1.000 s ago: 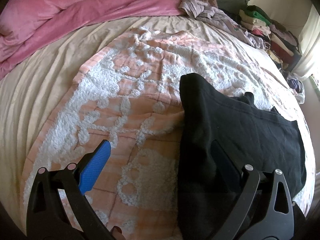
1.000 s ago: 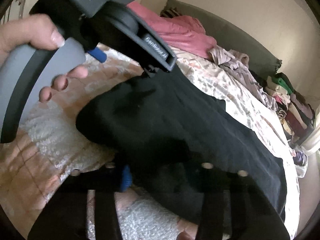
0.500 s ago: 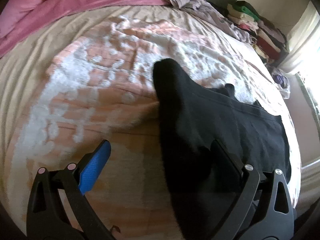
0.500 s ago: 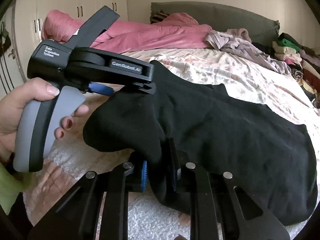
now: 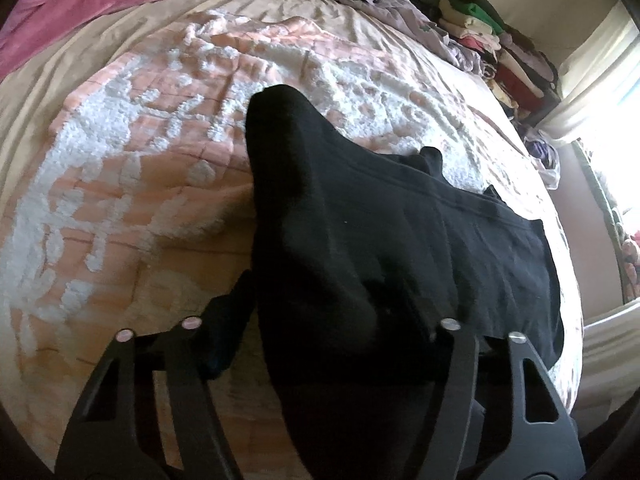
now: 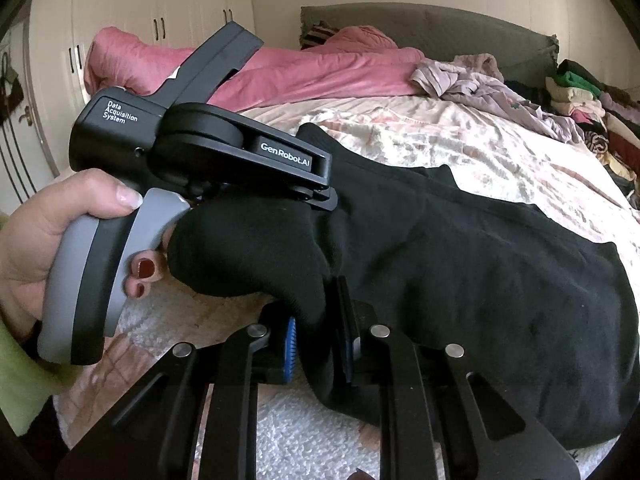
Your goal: Fold small clothes
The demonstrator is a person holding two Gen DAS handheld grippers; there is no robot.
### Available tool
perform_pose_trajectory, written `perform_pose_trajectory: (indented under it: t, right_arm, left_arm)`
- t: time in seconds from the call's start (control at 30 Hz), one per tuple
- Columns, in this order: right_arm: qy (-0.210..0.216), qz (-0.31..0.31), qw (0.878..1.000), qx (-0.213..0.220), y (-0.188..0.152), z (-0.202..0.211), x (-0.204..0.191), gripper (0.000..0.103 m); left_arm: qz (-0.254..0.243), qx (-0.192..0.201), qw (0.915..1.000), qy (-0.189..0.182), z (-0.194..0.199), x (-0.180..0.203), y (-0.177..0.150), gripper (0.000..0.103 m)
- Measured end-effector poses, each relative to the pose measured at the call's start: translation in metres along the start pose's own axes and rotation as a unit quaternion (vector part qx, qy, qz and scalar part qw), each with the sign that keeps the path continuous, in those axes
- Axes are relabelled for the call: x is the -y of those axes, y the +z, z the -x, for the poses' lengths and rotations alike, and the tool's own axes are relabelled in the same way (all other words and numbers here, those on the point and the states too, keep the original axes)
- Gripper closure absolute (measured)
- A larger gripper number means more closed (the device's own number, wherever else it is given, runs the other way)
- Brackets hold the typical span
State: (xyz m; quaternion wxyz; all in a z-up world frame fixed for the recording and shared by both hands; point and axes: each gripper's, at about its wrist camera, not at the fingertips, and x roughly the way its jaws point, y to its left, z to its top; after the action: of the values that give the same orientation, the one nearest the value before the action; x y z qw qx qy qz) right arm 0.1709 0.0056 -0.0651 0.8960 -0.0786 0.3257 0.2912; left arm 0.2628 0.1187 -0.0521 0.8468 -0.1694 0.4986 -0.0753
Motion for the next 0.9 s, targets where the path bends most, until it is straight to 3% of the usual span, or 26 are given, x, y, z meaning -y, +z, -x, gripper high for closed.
perform_pose_trajectory:
  t: [0.23,0.43,0.67,0.9]
  right_arm:
    - [0.0,0.0,1.0,-0.002,0.0,-0.001,0.0,0.087]
    - [0.004,-0.006,1.0,0.0,-0.001,0.0,0.003,0.088]
    - [0.012,-0.032,0.999,0.018,0.002,0.018,0.012,0.089]
    - [0.016,-0.073,0.996,0.045,0.002,0.05,0.034,0.091]
  left_arm:
    - [-0.001,0.003,1.0,-0.005,-0.001,0.007,-0.001,0.07]
    - [-0.015,0.014,0.9997,0.01,0.005,0.016,-0.002,0.078]
    - [-0.035,0.031,0.9988,0.015,0.022,0.037,0.002,0.083]
    - [-0.064,0.052,0.9965,0.013,0.043,0.08,0.008,0.085]
